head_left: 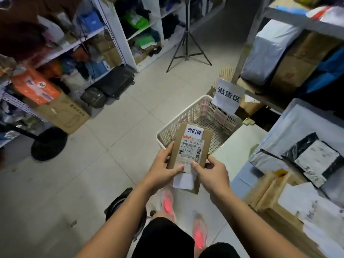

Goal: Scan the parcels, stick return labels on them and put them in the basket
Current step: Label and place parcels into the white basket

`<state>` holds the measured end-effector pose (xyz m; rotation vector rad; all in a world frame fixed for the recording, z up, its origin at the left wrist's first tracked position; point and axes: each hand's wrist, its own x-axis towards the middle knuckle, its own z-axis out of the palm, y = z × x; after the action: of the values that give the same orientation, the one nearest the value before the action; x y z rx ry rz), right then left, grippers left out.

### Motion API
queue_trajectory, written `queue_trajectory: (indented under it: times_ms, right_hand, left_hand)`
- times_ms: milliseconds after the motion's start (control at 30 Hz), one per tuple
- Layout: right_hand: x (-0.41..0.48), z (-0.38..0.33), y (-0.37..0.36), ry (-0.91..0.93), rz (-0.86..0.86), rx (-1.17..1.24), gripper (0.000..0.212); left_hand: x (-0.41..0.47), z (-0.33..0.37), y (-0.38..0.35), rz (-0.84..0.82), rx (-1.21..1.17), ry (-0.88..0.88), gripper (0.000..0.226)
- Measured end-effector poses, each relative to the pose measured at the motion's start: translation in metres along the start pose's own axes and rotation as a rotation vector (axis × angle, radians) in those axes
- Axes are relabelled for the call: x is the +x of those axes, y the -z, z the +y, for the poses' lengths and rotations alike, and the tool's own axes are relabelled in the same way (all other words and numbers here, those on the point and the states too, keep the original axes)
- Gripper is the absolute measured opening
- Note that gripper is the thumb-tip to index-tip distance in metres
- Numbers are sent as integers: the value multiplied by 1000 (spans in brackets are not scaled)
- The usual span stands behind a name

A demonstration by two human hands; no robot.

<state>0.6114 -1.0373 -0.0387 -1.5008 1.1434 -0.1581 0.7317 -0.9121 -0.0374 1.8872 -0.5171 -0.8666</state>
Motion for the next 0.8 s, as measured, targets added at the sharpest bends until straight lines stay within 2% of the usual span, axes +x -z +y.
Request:
queue_trajectory:
  times_ms: [233, 400, 567, 800]
  right_hand:
    - [146, -29, -55, -116, 115, 52, 15]
    - [261, -12, -112, -250, 209, 69, 27]
    - [370, 50, -157, -332, 267, 116, 27]
    - [484, 198, -212, -460, 256, 145, 30]
  left_hand:
    - [181, -24, 32, -166, 101, 6, 91]
    - [313, -84, 39, -313, 136, 84, 93]
    - [422, -168, 20, -412, 238, 117, 95]
    - [532, -313, -40, -547, 364, 129, 96]
